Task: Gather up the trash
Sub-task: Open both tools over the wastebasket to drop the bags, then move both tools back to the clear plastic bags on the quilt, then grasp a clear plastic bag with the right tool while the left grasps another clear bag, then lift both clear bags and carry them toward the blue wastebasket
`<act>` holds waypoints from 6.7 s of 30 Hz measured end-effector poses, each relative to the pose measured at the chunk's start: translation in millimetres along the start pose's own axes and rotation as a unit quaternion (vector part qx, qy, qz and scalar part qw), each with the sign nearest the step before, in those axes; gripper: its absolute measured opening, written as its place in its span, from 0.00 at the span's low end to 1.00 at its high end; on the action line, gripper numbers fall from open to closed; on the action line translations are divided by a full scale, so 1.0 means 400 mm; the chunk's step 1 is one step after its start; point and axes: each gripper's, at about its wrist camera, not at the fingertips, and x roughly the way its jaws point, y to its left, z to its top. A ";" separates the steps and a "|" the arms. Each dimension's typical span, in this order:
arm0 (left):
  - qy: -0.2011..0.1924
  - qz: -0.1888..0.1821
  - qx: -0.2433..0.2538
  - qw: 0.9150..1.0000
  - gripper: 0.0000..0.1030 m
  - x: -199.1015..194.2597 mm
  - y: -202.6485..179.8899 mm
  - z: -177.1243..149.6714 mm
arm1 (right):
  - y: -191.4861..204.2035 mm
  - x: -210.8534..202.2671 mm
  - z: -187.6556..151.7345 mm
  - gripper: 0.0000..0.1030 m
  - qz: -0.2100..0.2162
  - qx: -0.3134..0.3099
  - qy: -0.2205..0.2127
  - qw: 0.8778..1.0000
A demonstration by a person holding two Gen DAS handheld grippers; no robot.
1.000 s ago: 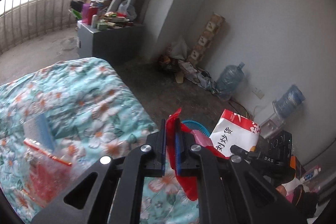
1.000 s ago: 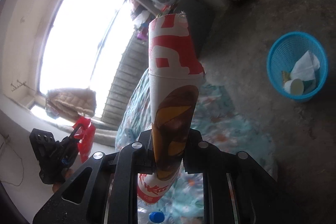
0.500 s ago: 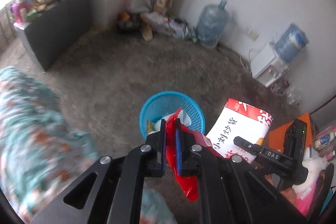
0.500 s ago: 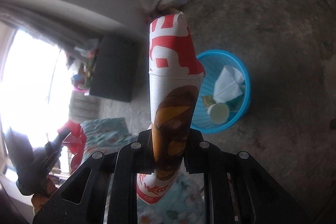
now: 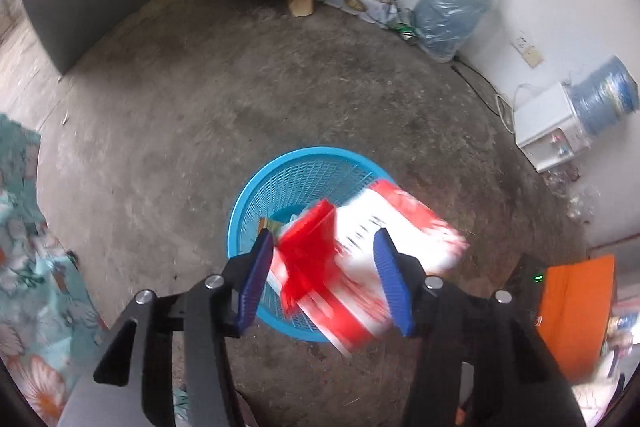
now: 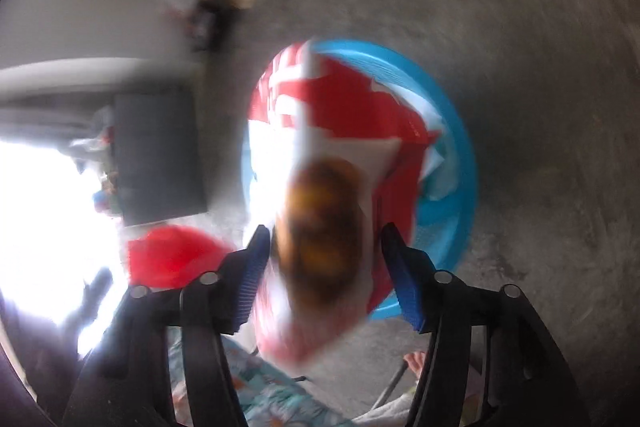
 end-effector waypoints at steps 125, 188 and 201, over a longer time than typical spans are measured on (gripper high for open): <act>-0.364 -0.153 -0.299 0.869 0.04 -1.169 0.855 -0.945 | 0.716 -0.030 -1.024 0.46 0.132 -0.436 0.322 0.830; -0.391 -0.036 -0.188 0.900 0.04 -1.299 0.688 -0.939 | 0.666 -0.149 -0.904 0.03 0.290 -0.366 0.280 0.839; -0.349 -0.063 -0.077 0.932 0.04 -1.231 0.501 -0.717 | 0.578 -0.245 -0.707 0.03 0.333 -0.310 0.201 0.868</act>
